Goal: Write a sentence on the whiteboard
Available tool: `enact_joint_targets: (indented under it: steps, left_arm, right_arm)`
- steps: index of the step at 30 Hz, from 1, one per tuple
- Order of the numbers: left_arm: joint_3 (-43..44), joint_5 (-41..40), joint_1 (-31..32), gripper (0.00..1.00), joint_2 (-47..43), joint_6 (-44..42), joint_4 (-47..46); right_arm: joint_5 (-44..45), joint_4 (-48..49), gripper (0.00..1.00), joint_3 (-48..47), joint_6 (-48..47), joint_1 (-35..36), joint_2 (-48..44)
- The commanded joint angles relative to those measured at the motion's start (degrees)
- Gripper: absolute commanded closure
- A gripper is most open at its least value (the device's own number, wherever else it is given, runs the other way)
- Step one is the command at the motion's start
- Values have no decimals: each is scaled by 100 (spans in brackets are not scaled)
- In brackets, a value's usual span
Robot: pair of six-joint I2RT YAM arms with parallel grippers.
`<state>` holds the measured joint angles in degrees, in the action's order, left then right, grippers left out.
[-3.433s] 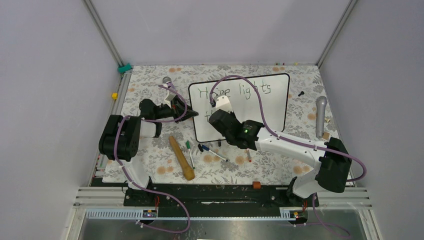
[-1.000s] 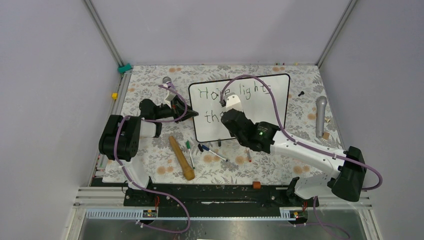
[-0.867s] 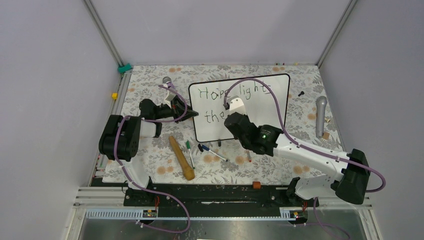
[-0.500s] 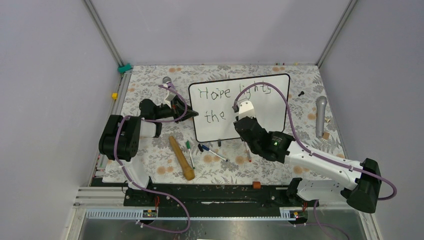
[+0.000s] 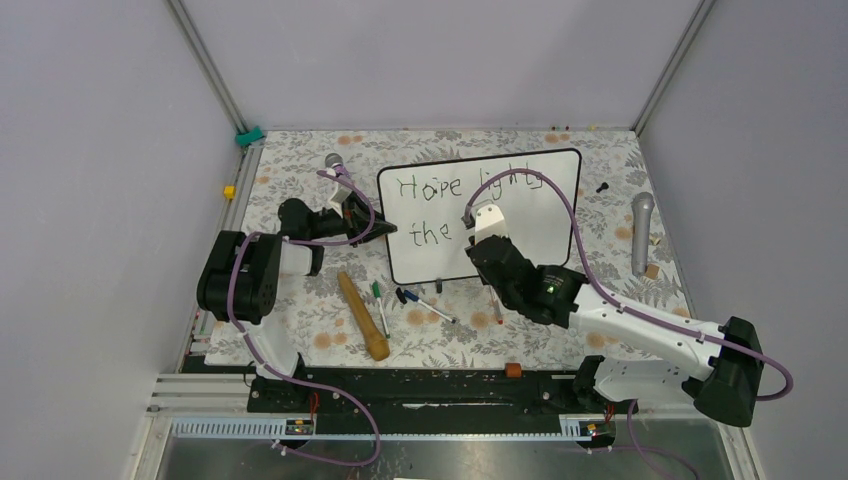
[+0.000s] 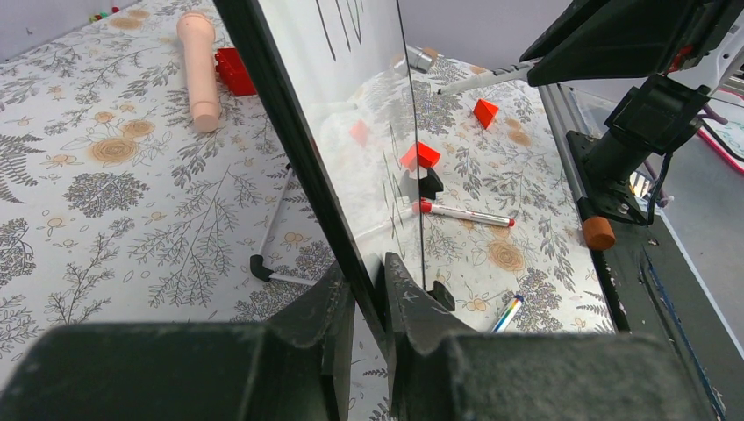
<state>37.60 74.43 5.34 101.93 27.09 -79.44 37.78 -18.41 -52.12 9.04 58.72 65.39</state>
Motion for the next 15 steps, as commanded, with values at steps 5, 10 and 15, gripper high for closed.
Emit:
enact_joint_targets:
  steps: [5, 10, 15]
  left_arm:
    - [-108, 57, -2, 100, -107, -877, -498]
    - [-106, 57, -7, 100, -112, -881, -502]
    - [-122, 59, 0, 100, -111, -890, -500]
  right_arm:
    - [120, 526, 100, 248, -154, -36, -231]
    - [181, 292, 100, -26, -232, -89, -20]
    - [64, 296, 100, -40, -239, -293, -79]
